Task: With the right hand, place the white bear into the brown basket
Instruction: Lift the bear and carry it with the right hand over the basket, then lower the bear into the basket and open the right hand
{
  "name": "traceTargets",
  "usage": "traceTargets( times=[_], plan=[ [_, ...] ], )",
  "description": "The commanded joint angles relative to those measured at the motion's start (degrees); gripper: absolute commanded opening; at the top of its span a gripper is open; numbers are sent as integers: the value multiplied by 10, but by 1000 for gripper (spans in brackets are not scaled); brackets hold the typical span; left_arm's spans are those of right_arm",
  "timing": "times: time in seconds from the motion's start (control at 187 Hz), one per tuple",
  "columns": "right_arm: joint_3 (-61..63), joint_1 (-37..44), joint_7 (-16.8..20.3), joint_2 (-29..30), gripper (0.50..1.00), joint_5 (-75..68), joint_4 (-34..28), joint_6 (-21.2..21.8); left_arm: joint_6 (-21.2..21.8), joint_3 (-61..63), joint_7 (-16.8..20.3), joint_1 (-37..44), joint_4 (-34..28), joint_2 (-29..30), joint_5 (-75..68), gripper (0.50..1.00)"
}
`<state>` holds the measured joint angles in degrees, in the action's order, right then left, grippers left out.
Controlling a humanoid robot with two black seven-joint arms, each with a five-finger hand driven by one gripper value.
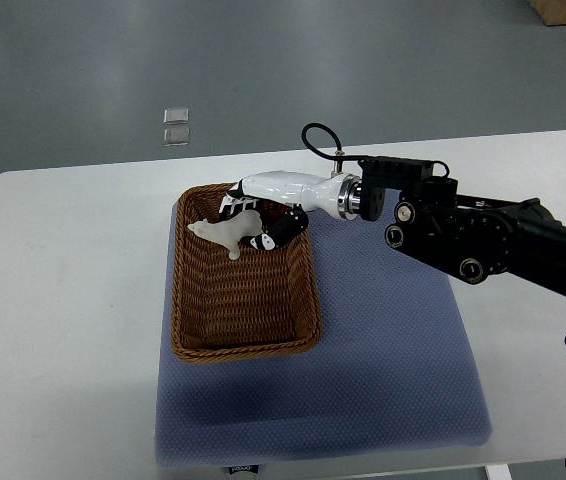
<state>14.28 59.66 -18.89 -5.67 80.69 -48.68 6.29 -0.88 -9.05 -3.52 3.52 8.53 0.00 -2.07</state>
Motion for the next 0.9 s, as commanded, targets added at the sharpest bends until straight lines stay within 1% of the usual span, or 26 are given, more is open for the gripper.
traceTargets(
  times=[0.0,0.487,0.498,0.503,0.508,0.524,0.573,0.589,0.599,0.605,0.61,0.615,0.621,0.626,0.631,0.637,0.642,0.647,0.653,0.658,0.664,0.669,0.68,0.728,0.787,0.894],
  plan=[
    [-15,-9,0,15,500,0,8,-27,0,0,0,0,0,0,0,1000],
    [-14,-32,3,17,500,-4,14,-27,0,0,0,0,0,0,0,1000],
    [-14,-32,3,17,511,-5,14,-26,0,0,0,0,0,0,0,1000],
    [-14,-32,3,17,531,-5,14,-26,0,0,0,0,0,0,0,1000],
    [-14,-32,3,17,531,-5,14,-26,0,0,0,0,0,0,0,1000],
    [-14,-32,3,17,560,-6,14,-27,0,0,0,0,0,0,0,1000],
    [-14,-32,3,17,599,-7,14,-26,0,0,0,0,0,0,0,1000],
    [-14,-32,3,17,629,-8,14,-26,0,0,0,0,0,0,0,1000],
    [-14,-32,3,17,629,-8,14,-26,0,0,0,0,0,0,0,1000],
    [-14,-32,3,17,647,-9,14,-26,0,0,0,0,0,0,0,1000],
    [-14,-32,3,17,648,-9,14,-26,0,0,0,0,0,0,0,1000],
    [-14,-31,3,17,670,-9,14,-26,0,0,0,0,1,0,0,1000],
    [-14,-31,3,17,670,-9,14,-26,0,0,0,0,1,0,0,1000],
    [-14,-32,3,17,696,-10,14,-26,0,0,0,0,0,0,0,1000],
    [-14,-32,3,17,697,-10,14,-26,0,0,0,0,0,0,0,1000],
    [-14,-32,3,17,721,-10,14,-26,0,0,0,0,0,0,0,1000],
    [-14,-32,3,17,721,-10,14,-26,0,0,0,0,0,0,0,1000],
    [-14,-32,3,17,745,-10,14,-26,0,0,0,0,1,0,0,1000],
    [-14,-32,3,17,746,-10,14,-26,0,0,0,0,1,0,0,1000],
    [-14,-32,3,17,768,-10,14,-26,0,0,0,0,0,0,0,1000],
    [-14,-32,3,17,768,-10,14,-26,0,0,0,0,0,0,0,1000],
    [-14,-32,3,17,784,-11,14,-26,0,0,0,0,0,0,0,1000],
    [-14,-32,3,17,797,-10,14,-26,0,0,0,0,1,0,0,1000],
    [-15,-32,4,17,829,-10,14,-24,0,0,0,0,0,0,0,1000],
    [-14,-32,5,17,897,-11,17,-24,0,0,0,0,1,0,0,1000],
    [-12,-31,5,15,909,-12,18,-23,0,0,0,0,0,0,0,1000]
  ],
)
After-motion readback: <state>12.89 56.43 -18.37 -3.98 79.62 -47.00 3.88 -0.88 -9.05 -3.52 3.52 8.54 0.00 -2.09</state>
